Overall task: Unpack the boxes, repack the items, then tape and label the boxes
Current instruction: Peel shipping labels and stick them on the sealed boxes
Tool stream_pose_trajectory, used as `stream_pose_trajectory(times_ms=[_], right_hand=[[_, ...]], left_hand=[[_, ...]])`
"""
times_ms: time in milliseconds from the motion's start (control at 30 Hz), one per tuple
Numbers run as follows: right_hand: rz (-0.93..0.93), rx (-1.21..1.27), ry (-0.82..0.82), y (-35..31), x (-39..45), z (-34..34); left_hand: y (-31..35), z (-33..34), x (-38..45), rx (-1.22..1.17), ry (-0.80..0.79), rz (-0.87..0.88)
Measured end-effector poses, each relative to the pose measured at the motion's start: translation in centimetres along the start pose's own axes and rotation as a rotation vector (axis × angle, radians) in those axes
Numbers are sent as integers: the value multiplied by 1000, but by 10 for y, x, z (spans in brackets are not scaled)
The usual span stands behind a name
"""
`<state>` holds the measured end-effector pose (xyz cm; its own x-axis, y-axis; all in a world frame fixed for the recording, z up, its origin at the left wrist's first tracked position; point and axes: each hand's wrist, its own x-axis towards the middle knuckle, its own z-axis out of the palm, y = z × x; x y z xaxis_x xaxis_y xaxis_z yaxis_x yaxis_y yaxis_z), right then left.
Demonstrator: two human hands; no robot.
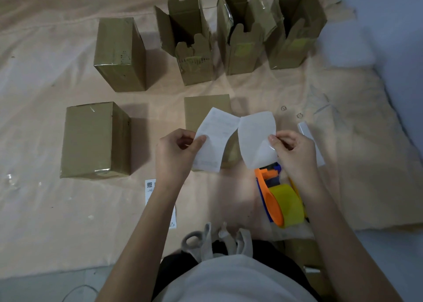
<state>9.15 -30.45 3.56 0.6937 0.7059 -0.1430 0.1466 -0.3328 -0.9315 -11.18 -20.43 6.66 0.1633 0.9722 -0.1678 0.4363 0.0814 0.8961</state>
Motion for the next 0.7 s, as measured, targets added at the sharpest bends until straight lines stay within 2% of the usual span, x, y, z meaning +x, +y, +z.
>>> stream_pose_trajectory(times_ms=[167,300,400,700], right_hand=[[30,56,49,8,3,-16],[4,-14,22,18,17,-36],[64,-46,48,32,40,-56],[84,-443,-35,72,84,-77]], left_hand=[[-2,1,-1,-54,11,-15],[0,6,-2,-59,-2,-27],[2,12,-5,-60,-32,-14],[4,24,-6,-83,-53,-32]])
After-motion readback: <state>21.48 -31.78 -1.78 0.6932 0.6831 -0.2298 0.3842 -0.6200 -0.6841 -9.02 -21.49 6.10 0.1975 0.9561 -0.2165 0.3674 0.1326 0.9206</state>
